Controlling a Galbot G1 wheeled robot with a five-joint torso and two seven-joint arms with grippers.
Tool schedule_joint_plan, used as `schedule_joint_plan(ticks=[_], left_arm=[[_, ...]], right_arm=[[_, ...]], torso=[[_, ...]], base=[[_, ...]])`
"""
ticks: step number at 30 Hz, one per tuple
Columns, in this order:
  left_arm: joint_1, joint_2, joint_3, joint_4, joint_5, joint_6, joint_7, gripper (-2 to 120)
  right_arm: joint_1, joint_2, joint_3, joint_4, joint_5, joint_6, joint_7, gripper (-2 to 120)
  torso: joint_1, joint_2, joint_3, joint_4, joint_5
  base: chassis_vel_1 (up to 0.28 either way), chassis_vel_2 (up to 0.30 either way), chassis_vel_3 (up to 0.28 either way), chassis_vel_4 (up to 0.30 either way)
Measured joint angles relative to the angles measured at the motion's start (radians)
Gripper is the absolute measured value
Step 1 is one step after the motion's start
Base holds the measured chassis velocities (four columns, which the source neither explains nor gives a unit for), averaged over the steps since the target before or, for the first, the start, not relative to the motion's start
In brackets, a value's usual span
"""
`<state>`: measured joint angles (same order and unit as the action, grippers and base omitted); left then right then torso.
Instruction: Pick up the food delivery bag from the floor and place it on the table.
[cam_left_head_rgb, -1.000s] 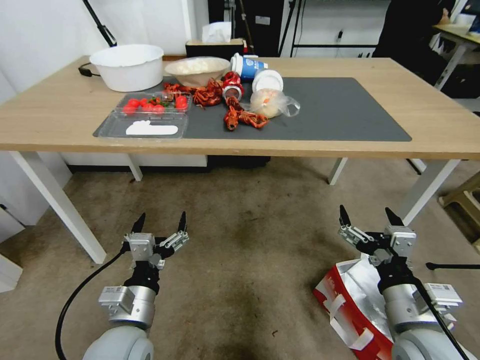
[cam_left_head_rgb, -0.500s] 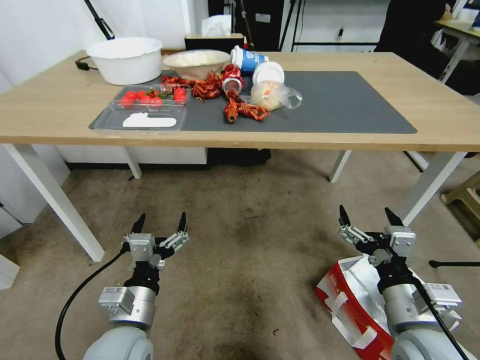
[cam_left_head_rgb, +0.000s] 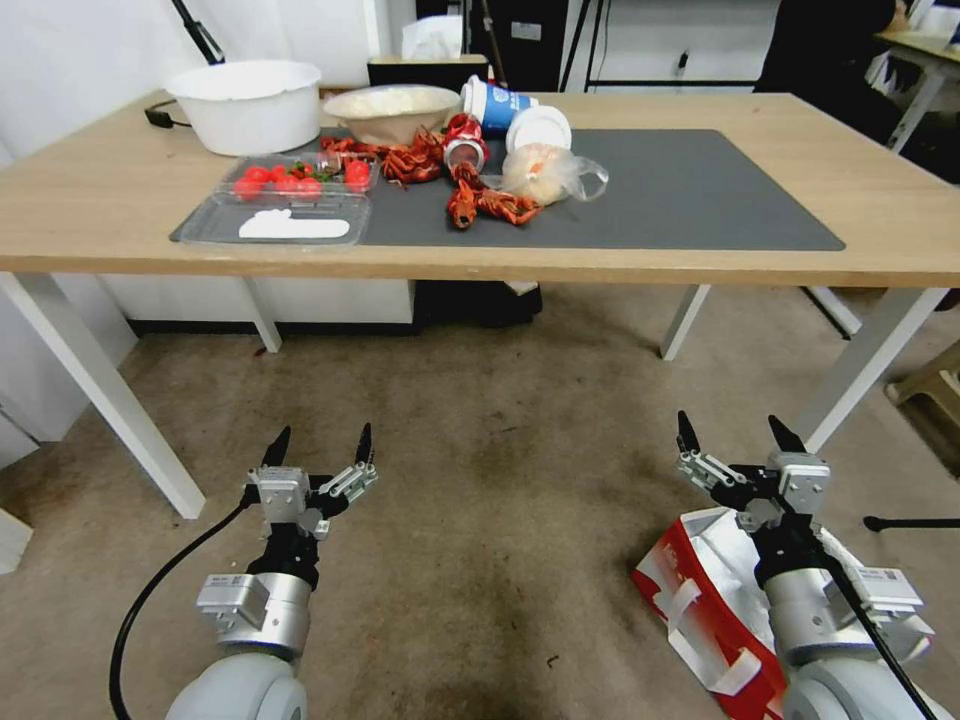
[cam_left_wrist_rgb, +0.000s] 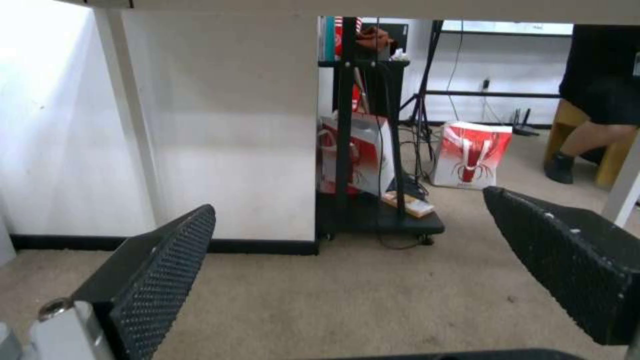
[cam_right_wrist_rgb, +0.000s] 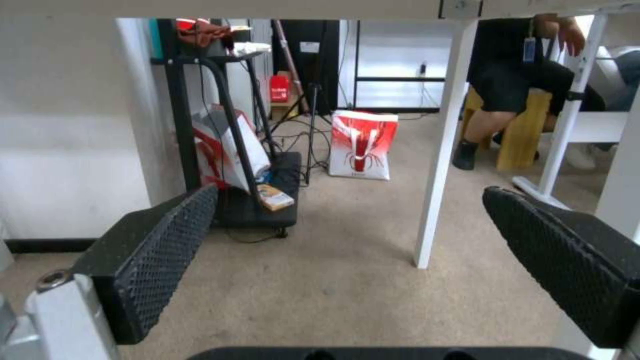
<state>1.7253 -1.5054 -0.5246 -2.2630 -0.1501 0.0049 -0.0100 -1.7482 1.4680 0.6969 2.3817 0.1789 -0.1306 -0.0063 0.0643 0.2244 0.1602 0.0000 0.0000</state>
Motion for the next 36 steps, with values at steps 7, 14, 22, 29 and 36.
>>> schedule_joint_plan(ticks=[7, 14, 22, 29, 36], left_arm=[[0.000, 0.001, -0.001, 0.000, 0.000, -0.001, 0.000, 100], [0.001, 0.000, -0.001, 0.000, 0.000, -0.001, -0.001, 100], [0.002, 0.000, -0.001, 0.000, 0.000, -0.003, -0.001, 100], [0.001, -0.001, -0.001, 0.000, -0.001, -0.003, -0.001, 100], [0.000, -0.003, 0.000, 0.002, 0.000, -0.003, -0.001, 100]], right_arm=[[-0.001, 0.000, 0.000, 0.001, 0.000, 0.000, -0.001, 100], [-0.002, 0.000, 0.001, 0.003, 0.000, 0.001, -0.001, 100], [-0.003, -0.001, 0.001, 0.003, -0.001, 0.001, -0.001, 100], [-0.004, -0.004, 0.001, 0.003, -0.001, 0.001, -0.001, 100], [-0.004, -0.005, 0.001, 0.001, -0.001, 0.001, -0.001, 100]], torso=[[-0.007, -0.034, -0.026, 0.0000, 0.0000], [-0.013, -0.061, -0.048, 0.0000, 0.0000], [-0.020, -0.091, -0.072, 0.0000, 0.0000], [-0.022, -0.114, -0.092, -0.0001, 0.0000], [-0.024, -0.129, -0.105, 0.0000, 0.0000]], base=[[0.000, 0.000, 0.000, 0.000], [0.000, 0.000, 0.000, 0.000], [0.000, 0.000, 0.000, 0.000], [0.000, 0.000, 0.000, 0.000], [0.000, 0.000, 0.000, 0.000]])
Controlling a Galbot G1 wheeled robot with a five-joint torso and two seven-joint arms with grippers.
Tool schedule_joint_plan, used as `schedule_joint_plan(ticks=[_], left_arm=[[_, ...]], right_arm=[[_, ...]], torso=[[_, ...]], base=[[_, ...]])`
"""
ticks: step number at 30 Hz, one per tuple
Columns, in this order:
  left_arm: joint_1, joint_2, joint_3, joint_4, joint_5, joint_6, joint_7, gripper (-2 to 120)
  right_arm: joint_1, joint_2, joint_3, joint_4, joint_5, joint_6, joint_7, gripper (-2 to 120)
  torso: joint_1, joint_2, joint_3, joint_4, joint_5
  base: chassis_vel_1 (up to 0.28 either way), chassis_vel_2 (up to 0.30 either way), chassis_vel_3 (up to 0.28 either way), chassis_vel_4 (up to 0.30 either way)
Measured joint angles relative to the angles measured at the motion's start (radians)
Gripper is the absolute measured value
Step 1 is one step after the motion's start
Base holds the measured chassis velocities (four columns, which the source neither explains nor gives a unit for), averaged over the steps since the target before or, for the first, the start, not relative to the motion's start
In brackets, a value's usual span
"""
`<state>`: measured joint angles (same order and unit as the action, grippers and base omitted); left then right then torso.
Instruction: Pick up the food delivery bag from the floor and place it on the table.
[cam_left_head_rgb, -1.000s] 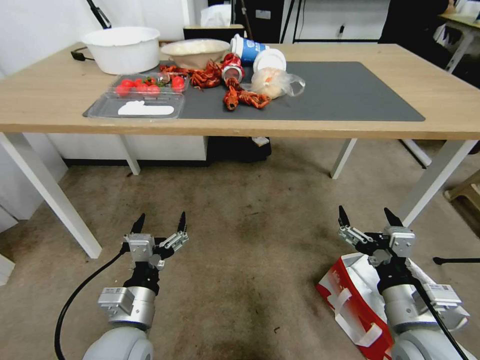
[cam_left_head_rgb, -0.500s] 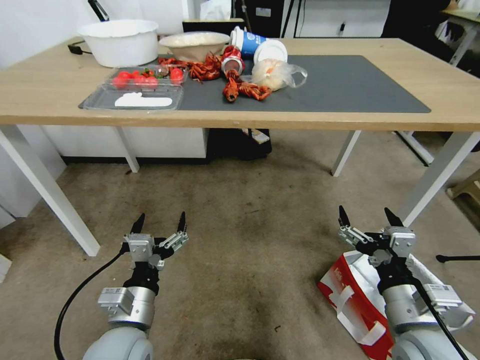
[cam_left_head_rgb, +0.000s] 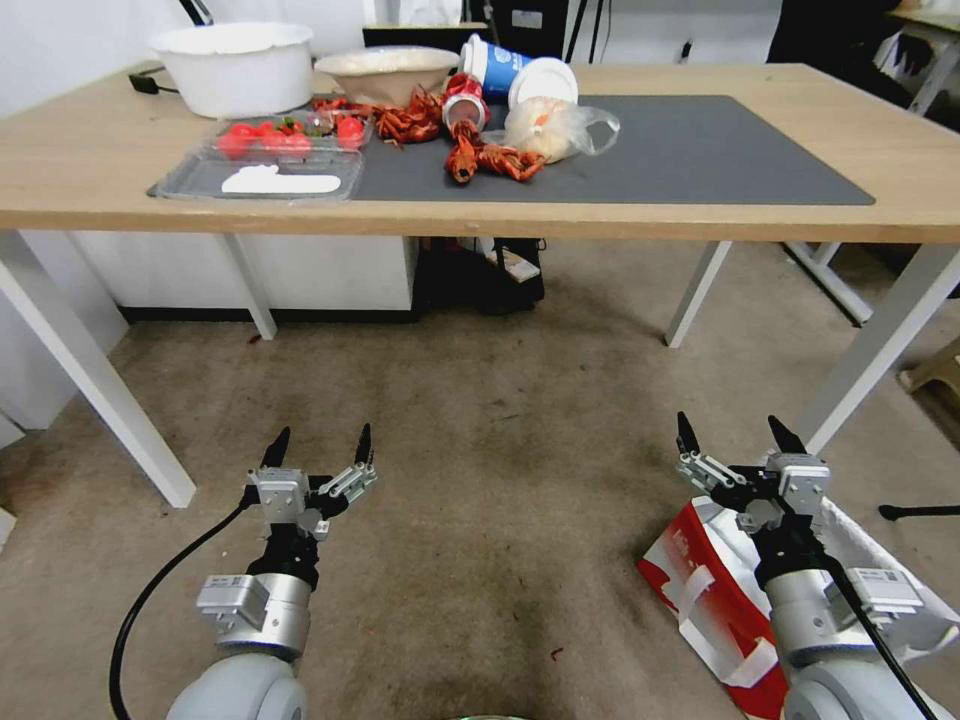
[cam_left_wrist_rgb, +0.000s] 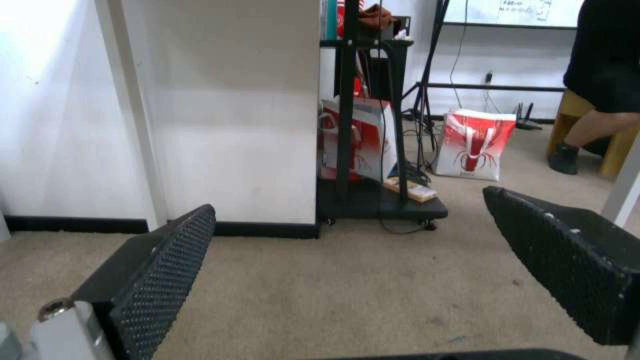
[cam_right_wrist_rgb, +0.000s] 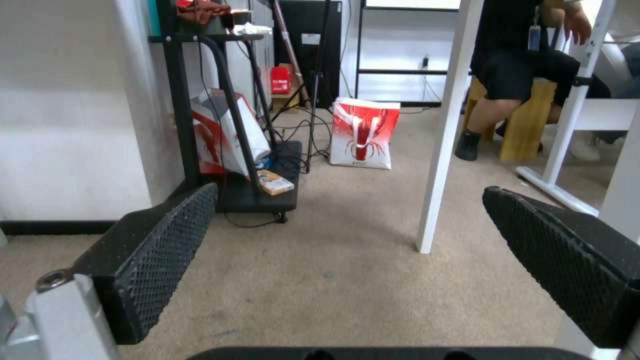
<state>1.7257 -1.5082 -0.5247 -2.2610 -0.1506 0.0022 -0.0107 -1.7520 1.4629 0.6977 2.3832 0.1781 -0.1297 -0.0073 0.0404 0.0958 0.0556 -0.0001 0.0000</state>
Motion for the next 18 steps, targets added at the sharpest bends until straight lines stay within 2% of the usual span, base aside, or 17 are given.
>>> schedule_joint_plan(ticks=[11, 18], left_arm=[[0.000, -0.002, 0.001, 0.001, 0.000, 0.000, 0.000, 100], [0.000, -0.002, 0.000, 0.004, 0.000, 0.000, 0.000, 100]], right_arm=[[0.002, -0.002, 0.000, -0.003, 0.001, 0.000, 0.000, 100], [0.004, -0.005, 0.000, -0.008, 0.001, 0.000, 0.000, 100]], torso=[[-0.001, -0.018, -0.017, 0.0000, 0.0000], [-0.003, -0.046, -0.043, 0.0000, 0.0000]], base=[[0.000, 0.000, 0.000, 0.000], [0.000, 0.000, 0.000, 0.000]])
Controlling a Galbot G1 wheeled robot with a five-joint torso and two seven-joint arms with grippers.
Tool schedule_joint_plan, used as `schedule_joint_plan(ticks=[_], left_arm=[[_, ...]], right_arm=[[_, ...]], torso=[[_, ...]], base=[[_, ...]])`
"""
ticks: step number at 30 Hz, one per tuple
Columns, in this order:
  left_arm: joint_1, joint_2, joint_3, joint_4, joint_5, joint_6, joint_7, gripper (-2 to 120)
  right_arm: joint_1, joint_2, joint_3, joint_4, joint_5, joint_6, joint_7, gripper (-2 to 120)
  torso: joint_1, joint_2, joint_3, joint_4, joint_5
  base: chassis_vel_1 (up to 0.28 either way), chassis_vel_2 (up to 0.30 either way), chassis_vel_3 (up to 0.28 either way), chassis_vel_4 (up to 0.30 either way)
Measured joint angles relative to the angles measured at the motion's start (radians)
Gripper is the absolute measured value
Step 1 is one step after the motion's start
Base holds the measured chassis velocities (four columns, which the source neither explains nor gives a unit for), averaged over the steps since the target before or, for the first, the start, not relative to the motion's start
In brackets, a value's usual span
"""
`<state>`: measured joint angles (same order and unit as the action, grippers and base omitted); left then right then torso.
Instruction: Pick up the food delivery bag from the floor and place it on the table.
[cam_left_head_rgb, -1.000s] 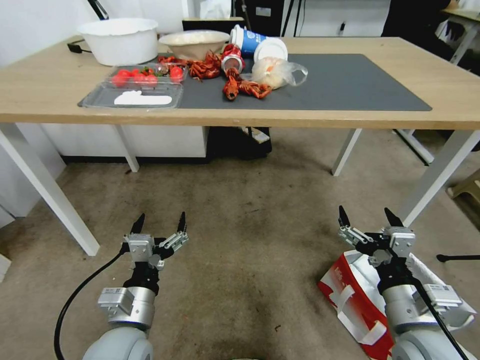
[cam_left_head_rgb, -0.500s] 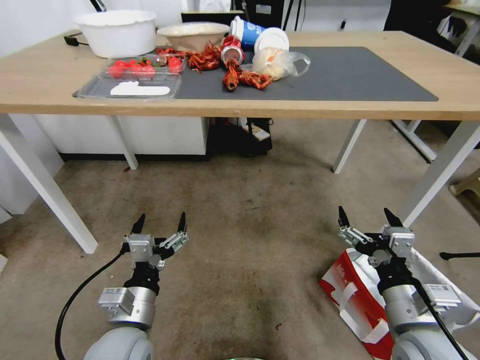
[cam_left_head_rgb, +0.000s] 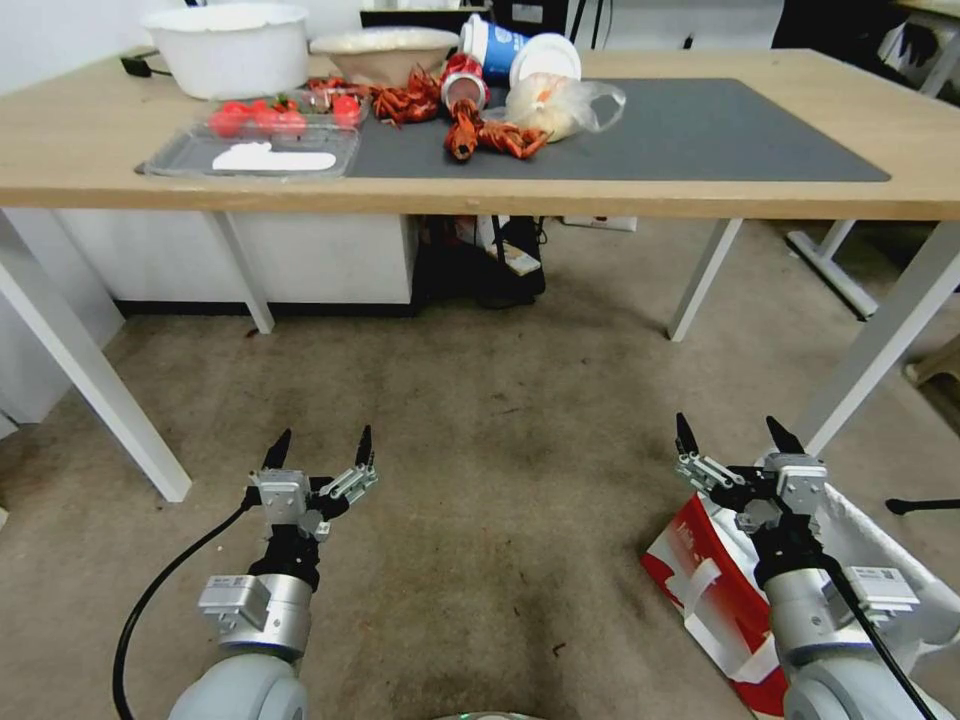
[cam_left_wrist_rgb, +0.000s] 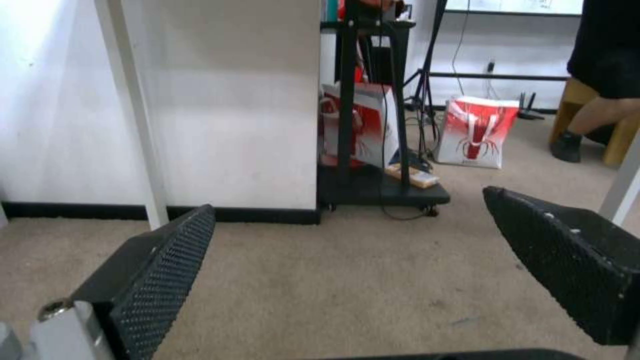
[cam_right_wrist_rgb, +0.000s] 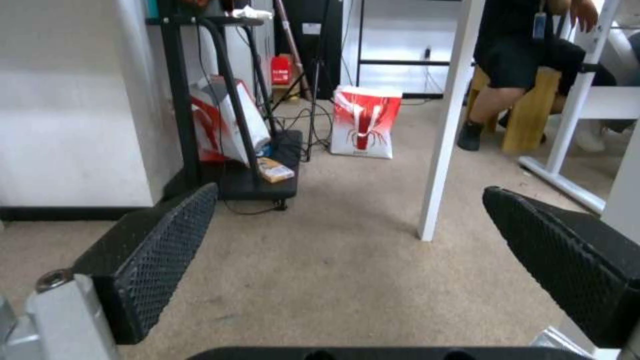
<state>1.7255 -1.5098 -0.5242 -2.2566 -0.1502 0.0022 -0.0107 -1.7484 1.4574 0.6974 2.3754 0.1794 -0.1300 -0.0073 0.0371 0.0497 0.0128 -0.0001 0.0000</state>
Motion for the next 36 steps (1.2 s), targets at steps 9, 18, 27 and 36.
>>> schedule_joint_plan(ticks=[9, 18, 27, 36], left_arm=[[-0.004, 0.003, 0.000, 0.011, 0.000, 0.000, 0.000, 100], [-0.008, 0.013, -0.005, 0.018, -0.004, -0.007, -0.003, 100], [-0.011, 0.015, -0.007, 0.034, -0.004, -0.009, -0.005, 100], [-0.009, 0.006, -0.014, 0.042, -0.004, -0.019, -0.013, 100]], right_arm=[[0.000, -0.002, 0.000, -0.005, 0.000, -0.001, -0.001, 100], [0.001, -0.053, 0.028, 0.002, 0.017, -0.065, -0.016, 100], [-0.042, -0.371, 0.288, 0.008, 0.234, -0.337, -0.071, 100], [0.016, -0.678, 0.455, -0.263, 0.280, -0.526, -0.304, 100]], torso=[[-0.005, -0.028, -0.013, 0.0000, 0.0000], [-0.004, -0.024, -0.013, 0.0000, 0.0001], [-0.004, -0.021, -0.013, -0.0002, 0.0002], [-0.003, -0.019, -0.013, -0.0001, 0.0003]], base=[[0.000, 0.000, 0.000, 0.000], [0.000, 0.000, 0.000, 0.000], [0.000, 0.000, 0.000, 0.000], [0.000, 0.000, 0.000, 0.000]])
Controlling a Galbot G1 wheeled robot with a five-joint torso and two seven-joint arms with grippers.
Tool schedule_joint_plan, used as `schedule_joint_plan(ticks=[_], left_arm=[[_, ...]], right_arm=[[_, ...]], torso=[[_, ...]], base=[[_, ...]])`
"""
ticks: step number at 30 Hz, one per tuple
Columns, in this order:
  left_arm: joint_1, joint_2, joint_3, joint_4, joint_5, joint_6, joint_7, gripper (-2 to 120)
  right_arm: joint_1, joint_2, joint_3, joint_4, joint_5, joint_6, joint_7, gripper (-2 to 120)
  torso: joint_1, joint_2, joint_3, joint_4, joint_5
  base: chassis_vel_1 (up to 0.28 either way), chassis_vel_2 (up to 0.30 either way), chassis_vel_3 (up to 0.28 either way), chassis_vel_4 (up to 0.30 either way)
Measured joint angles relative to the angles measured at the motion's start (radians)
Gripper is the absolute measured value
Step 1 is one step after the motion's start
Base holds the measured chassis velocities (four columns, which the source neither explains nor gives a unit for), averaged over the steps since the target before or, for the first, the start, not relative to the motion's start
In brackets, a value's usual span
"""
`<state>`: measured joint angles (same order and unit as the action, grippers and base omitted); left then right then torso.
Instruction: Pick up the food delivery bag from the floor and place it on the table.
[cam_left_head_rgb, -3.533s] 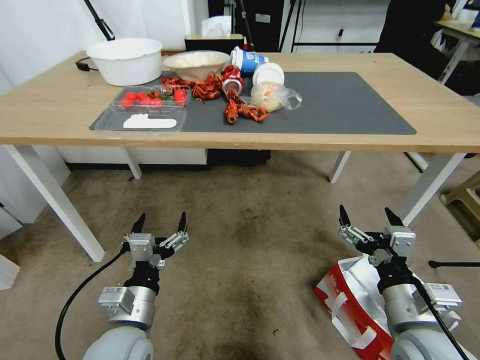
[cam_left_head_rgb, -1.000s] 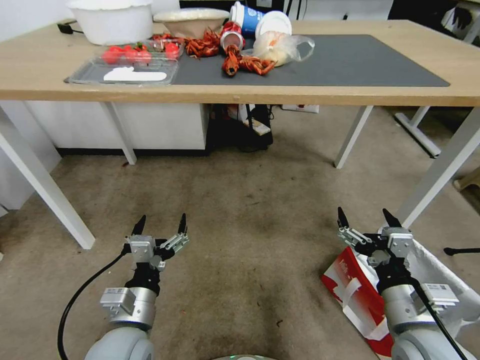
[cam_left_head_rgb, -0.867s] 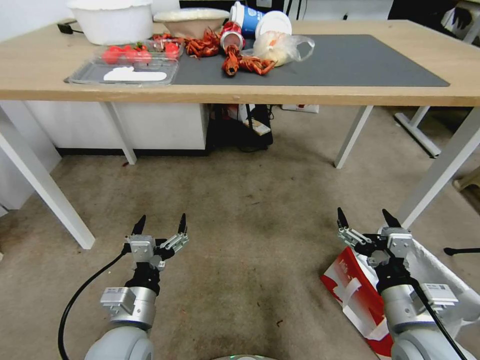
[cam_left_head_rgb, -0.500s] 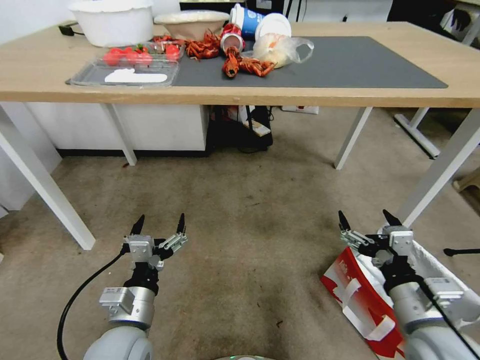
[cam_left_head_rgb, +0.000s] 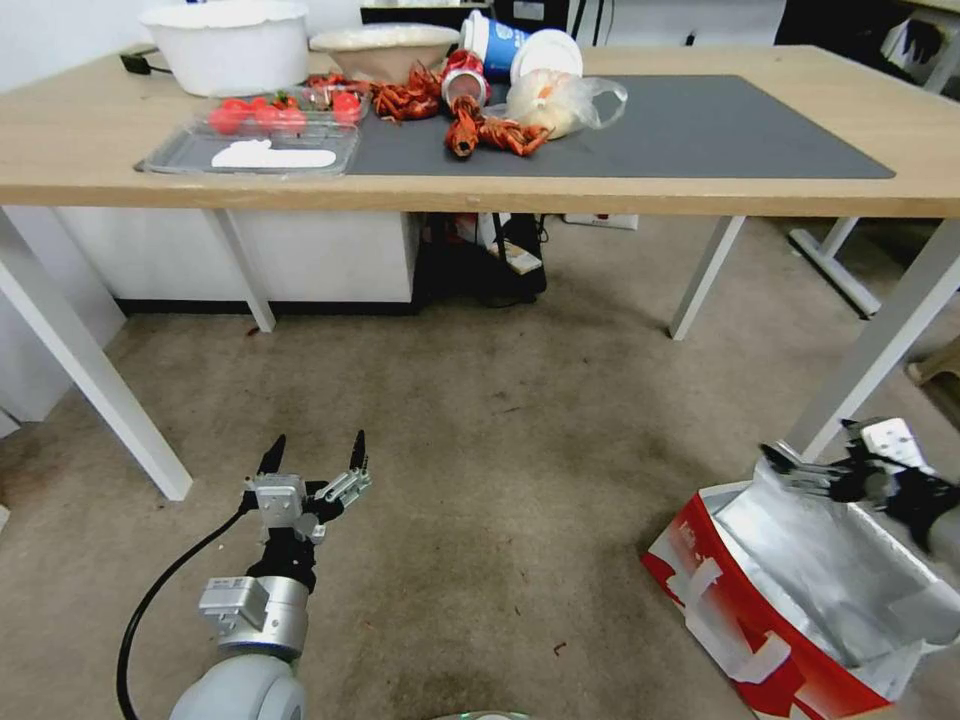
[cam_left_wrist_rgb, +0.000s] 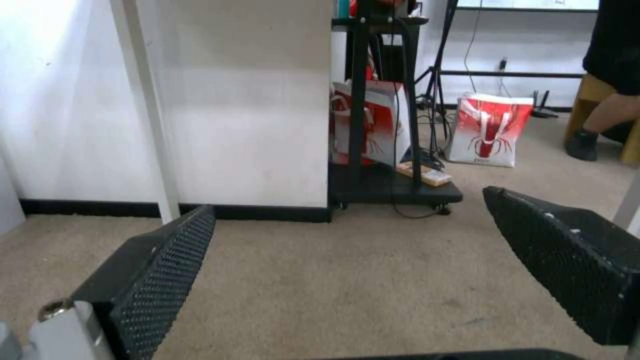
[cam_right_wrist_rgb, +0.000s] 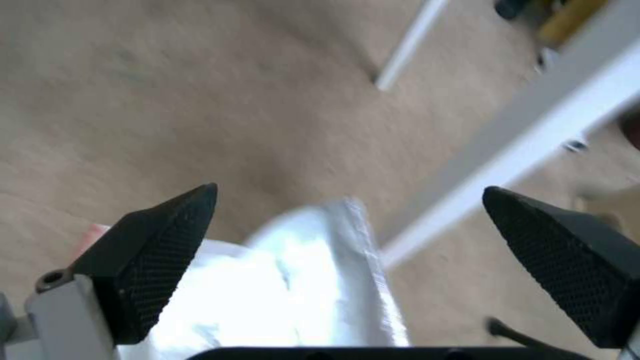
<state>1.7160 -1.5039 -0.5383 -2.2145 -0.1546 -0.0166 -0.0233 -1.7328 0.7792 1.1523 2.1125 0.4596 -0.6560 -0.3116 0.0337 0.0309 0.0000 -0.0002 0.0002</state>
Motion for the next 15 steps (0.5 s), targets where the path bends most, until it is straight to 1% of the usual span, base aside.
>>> schedule_joint_plan(ticks=[3, 7, 9, 10, 13, 15], left_arm=[[-0.001, 0.003, -0.003, 0.002, -0.001, 0.000, -0.001, 100], [-0.003, 0.005, -0.003, 0.003, -0.001, 0.001, -0.001, 100], [-0.006, 0.007, -0.001, 0.008, -0.002, 0.003, -0.002, 100], [-0.006, 0.007, -0.001, 0.008, -0.002, 0.003, -0.002, 100], [-0.009, 0.008, 0.005, 0.017, -0.002, 0.004, -0.002, 100], [-0.011, 0.009, 0.007, 0.019, -0.002, 0.004, -0.002, 100]], right_arm=[[0.021, -0.029, -0.037, -0.067, -0.032, -0.005, -0.035, 100], [0.029, -0.036, -0.053, -0.099, -0.067, -0.001, -0.048, 100], [0.038, -0.047, -0.061, -0.150, -0.106, 0.019, -0.072, 100], [0.038, -0.047, -0.061, -0.150, -0.106, 0.019, -0.072, 100], [0.056, -0.072, -0.078, -0.230, -0.104, 0.060, -0.080, 100], [0.063, -0.078, -0.087, -0.252, -0.093, 0.068, -0.077, 100]], torso=[[0.000, 0.000, 0.000, 0.0003, 0.0001], [0.000, 0.001, 0.000, 0.0003, 0.0001], [0.000, 0.001, 0.000, -0.0002, 0.0000], [0.000, 0.001, 0.000, -0.0002, 0.0000], [0.000, 0.001, 0.000, 0.0001, -0.0001], [0.000, 0.001, 0.000, 0.0001, -0.0001]], base=[[0.000, 0.000, 0.000, 0.000], [0.000, 0.000, 0.000, 0.000], [0.000, 0.000, 0.000, 0.000], [0.000, 0.000, 0.000, 0.000], [0.000, 0.000, 0.000, 0.000], [0.000, 0.000, 0.000, 0.000]])
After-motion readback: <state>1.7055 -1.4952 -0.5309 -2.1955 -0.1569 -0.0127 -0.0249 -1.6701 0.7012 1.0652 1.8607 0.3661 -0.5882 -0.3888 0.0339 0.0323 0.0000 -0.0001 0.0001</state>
